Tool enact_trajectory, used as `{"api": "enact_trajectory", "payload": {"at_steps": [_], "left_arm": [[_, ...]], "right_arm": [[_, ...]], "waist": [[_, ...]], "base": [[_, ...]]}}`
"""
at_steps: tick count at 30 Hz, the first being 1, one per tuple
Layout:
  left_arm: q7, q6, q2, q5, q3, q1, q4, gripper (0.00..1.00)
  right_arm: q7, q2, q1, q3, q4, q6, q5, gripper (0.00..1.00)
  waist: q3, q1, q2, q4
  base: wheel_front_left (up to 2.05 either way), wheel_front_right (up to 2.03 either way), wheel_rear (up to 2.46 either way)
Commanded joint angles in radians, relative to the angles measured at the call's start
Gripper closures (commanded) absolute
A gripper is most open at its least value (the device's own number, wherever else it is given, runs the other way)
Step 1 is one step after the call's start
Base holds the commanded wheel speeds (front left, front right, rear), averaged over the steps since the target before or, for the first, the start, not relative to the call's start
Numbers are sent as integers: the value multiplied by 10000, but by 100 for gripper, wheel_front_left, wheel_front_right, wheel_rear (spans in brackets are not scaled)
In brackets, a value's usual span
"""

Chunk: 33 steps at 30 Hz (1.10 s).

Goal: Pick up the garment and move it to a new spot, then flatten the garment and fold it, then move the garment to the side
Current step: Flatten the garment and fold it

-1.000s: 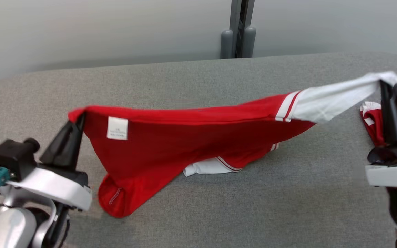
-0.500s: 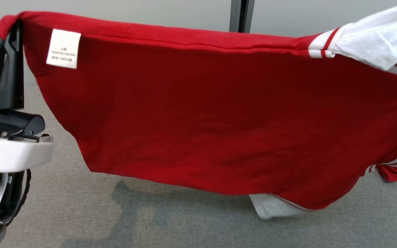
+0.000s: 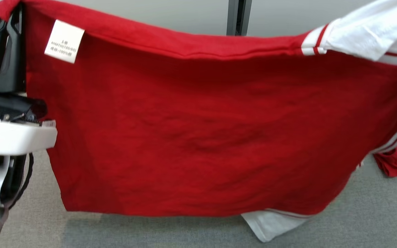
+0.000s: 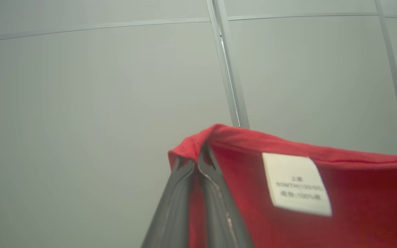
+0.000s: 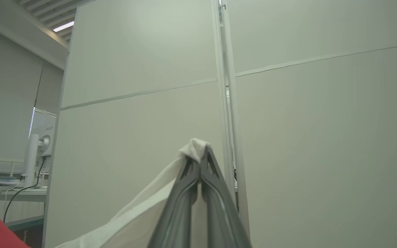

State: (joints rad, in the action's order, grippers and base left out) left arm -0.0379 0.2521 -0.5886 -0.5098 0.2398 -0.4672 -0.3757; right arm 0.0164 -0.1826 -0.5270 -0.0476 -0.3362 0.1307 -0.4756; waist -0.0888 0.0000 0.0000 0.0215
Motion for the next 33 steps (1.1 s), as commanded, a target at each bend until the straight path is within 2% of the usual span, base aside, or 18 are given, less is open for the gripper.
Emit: {"api": "enact_trajectory", "payload": {"at_steps": [1,6,12,16,20,27,30,33], "left_arm": [[40,-73,32,-96,3,-250,111,100],[181,-928,408,-483,305,-1907,2093,100],[535,-2100,1125,-530,816,-4950,5519,100],[983,-2709,1669,-392,1064,-6915,7994,100],[1531,-3052,2044,-213,1195,-8437,9933,100],[1773,-3570,2677,-579,1392,-9653,12655,100],[2119,-3708,2907,-787,1444,-9765,13272,100],[2483,-3782,3111,-1117,1383,-9414,13616,100]], "right_arm": [[-30,-79,-219,19,185,1,-64,100],[-398,-581,-2064,490,2383,1,-286,100],[-1396,-958,-5253,1308,5759,-1,-381,100],[-2055,-837,-7499,1719,8049,-1,-358,100],[-2572,-620,-9146,2038,9843,-1,-70,100],[-2821,-174,-10328,2333,12397,-1,268,100],[-2843,-84,-10349,2536,12793,-1,71,100],[-2835,-137,-9722,2984,12647,1,-378,100]], "waist": [[-155,0,0,-1],[-764,0,0,-79],[-1652,0,0,-250],[-2044,0,0,-370],[-2375,0,0,-375],[-2898,0,0,-327],[-3190,0,0,-361],[-3383,0,0,-455]], "base": [[0,0,0],[0,0,0],[0,0,0],[0,0,0],[0,0,0],[0,0,0],[0,0,0],[0,0,0]]}}
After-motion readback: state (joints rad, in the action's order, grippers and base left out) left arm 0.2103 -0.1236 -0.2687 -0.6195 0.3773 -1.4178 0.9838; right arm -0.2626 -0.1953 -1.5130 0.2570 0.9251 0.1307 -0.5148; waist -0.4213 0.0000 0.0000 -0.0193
